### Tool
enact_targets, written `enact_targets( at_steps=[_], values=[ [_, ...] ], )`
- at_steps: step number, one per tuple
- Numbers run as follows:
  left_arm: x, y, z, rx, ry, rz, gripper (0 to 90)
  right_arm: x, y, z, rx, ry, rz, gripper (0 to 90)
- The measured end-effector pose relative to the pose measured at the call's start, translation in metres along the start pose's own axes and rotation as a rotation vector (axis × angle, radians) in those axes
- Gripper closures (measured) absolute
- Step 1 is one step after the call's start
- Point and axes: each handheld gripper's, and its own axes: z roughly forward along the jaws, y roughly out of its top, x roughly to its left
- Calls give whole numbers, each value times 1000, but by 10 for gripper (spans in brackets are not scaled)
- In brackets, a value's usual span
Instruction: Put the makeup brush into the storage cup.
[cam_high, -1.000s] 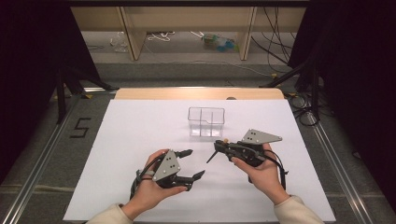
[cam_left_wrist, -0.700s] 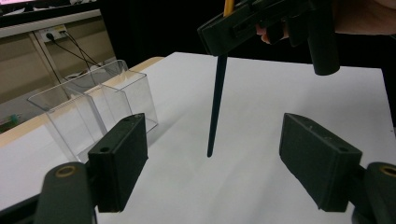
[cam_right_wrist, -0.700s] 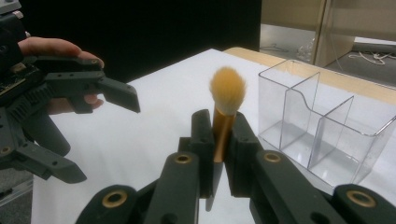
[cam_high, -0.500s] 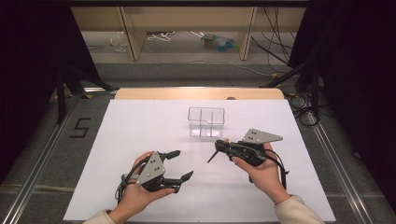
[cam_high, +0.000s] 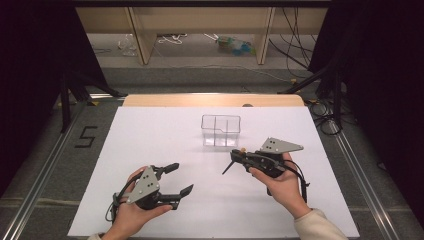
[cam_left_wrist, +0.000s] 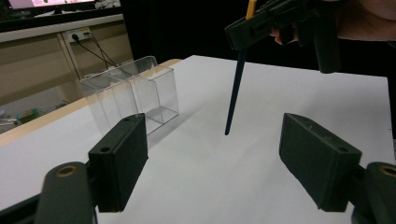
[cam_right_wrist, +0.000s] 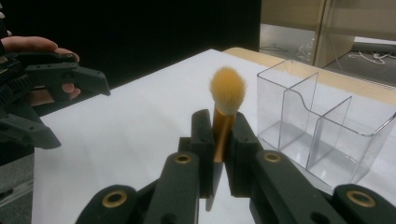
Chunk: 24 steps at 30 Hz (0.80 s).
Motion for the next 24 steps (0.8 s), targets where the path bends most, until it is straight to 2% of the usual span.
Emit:
enact_targets(
  at_steps=[2,13,17,20,21,22,23,24],
  values=[
    [2,0,-4,-11,11,11,238,0,1,-1,17,-7,-1,841],
    [7,-3,-18,-18,28,3,234,-1,2,-3,9,0,0,841],
    [10,-5,-23,-26,28,1,235,-1,3,-3,11,-13,-2,841],
    [12,-6,-27,-26,31,-13,235,-1,3,-3,12,-6,-4,841],
    [13,-6,-29,-29,32,-14,235,-1,2,-2,-9,-8,-5,840],
    [13,-7,-29,-33,32,-24,235,-1,3,-3,2,-16,-7,841],
    [15,-6,-31,-34,29,-10,235,-1,3,-3,1,-17,-9,841],
    [14,-7,-31,-38,32,-31,235,-1,3,-3,1,-13,-6,841]
  ],
)
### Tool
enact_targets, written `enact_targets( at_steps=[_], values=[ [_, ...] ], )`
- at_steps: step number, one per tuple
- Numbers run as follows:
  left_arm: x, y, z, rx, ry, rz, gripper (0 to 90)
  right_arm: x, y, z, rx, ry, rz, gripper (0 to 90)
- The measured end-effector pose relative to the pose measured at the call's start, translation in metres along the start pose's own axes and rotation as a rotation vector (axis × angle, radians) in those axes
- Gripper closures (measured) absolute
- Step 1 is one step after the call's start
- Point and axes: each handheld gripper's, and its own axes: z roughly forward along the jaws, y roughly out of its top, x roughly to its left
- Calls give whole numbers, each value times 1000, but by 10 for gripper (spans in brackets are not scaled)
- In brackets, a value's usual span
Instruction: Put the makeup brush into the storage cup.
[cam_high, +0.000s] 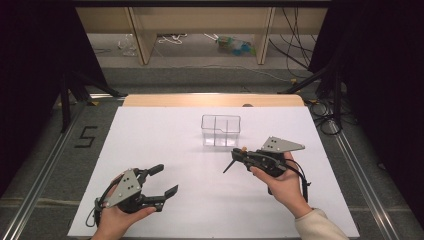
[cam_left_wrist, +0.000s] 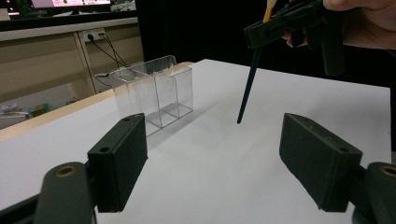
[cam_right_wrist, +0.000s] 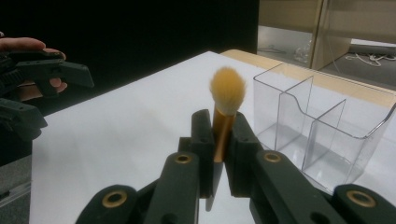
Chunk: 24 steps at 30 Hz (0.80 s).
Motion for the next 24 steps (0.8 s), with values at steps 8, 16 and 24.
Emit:
enact_targets(
  at_steps=[8,16,24],
  values=[
    [1,0,0,-7,-6,-9,238,0,1,0,3,-4,-4,841],
    [2,-1,0,-4,-7,0,242,0,1,0,1,-11,-9,840],
    [3,-1,2,-12,-10,-8,246,0,4,0,23,-25,-22,840]
  ],
)
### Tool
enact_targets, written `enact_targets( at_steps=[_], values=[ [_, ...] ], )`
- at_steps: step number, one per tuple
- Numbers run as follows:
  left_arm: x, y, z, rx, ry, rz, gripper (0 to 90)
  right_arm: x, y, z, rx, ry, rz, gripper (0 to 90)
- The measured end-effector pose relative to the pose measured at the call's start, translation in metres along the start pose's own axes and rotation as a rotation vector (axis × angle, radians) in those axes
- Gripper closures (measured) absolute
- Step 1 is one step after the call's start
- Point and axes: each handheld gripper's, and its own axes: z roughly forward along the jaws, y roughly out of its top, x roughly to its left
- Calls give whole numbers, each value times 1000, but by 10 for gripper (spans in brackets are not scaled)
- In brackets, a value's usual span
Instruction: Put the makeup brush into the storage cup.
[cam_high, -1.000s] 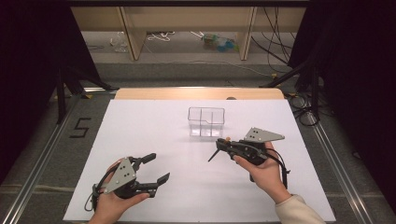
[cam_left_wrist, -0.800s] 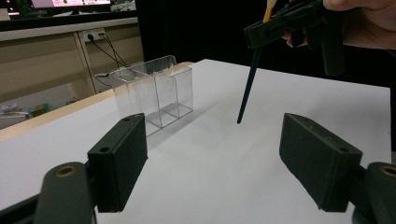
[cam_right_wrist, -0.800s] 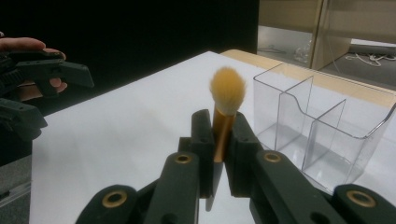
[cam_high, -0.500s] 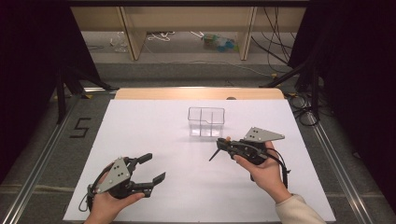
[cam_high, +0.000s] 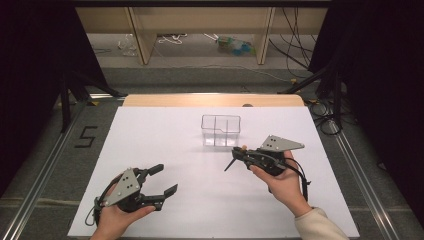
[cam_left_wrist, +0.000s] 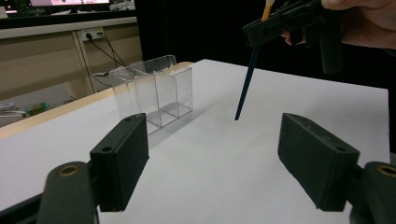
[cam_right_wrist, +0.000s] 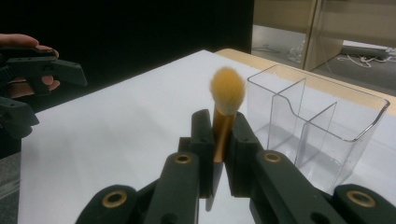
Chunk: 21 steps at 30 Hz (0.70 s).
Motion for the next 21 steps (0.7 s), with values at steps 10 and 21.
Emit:
enact_targets(
  at_steps=[10,21],
  values=[
    [1,0,0,7,6,3,249,-2,3,1,-9,-18,-10,841],
    [1,0,0,2,10,-9,254,-3,6,2,3,-36,-24,841]
  ],
)
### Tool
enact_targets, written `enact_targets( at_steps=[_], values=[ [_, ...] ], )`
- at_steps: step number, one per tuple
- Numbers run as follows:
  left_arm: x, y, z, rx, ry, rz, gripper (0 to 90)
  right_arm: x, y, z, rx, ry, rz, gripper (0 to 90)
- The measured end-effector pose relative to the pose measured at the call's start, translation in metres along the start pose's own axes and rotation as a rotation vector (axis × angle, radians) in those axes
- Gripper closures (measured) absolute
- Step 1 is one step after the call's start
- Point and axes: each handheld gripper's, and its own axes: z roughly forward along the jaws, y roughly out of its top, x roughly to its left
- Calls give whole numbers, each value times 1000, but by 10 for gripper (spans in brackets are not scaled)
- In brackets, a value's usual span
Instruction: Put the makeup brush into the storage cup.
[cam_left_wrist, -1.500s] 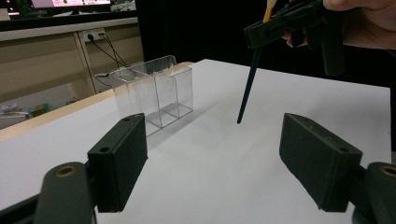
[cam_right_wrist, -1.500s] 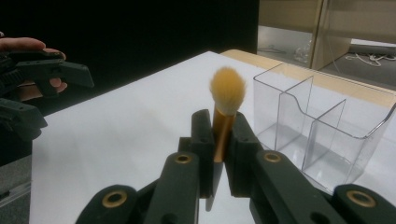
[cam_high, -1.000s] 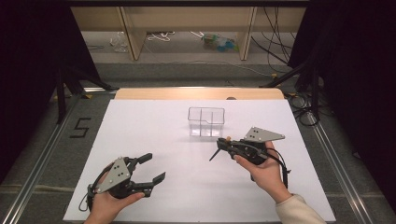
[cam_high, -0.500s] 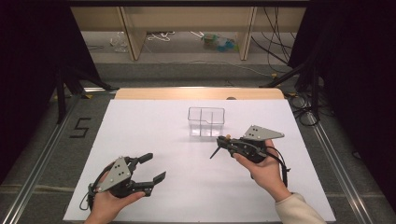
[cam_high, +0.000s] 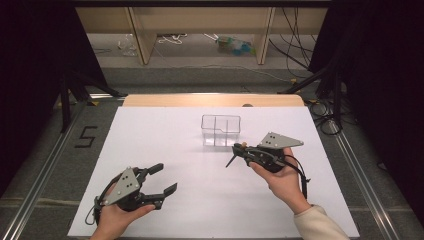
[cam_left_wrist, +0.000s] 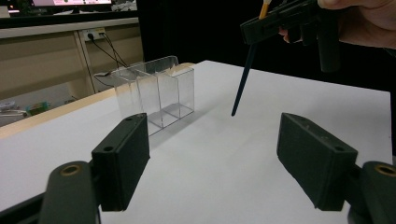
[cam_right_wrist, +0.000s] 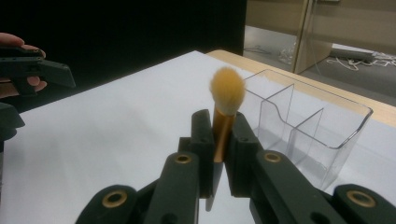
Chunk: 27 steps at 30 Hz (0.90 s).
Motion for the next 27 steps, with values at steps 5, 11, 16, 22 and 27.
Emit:
enact_targets(
  at_steps=[5,11,16,22,27],
  values=[
    [0,0,0,1,0,0,254,-1,1,1,-5,-11,-1,840],
    [1,0,1,-1,-1,-1,253,-3,2,2,-4,-25,-1,840],
    [1,0,1,-2,0,1,252,-3,3,3,-15,-19,-3,840],
    [1,0,1,-3,-1,-1,249,-5,4,5,-19,-31,-2,840],
    [1,0,1,-2,-2,-1,248,-7,5,4,-14,-44,-7,840]
  ],
)
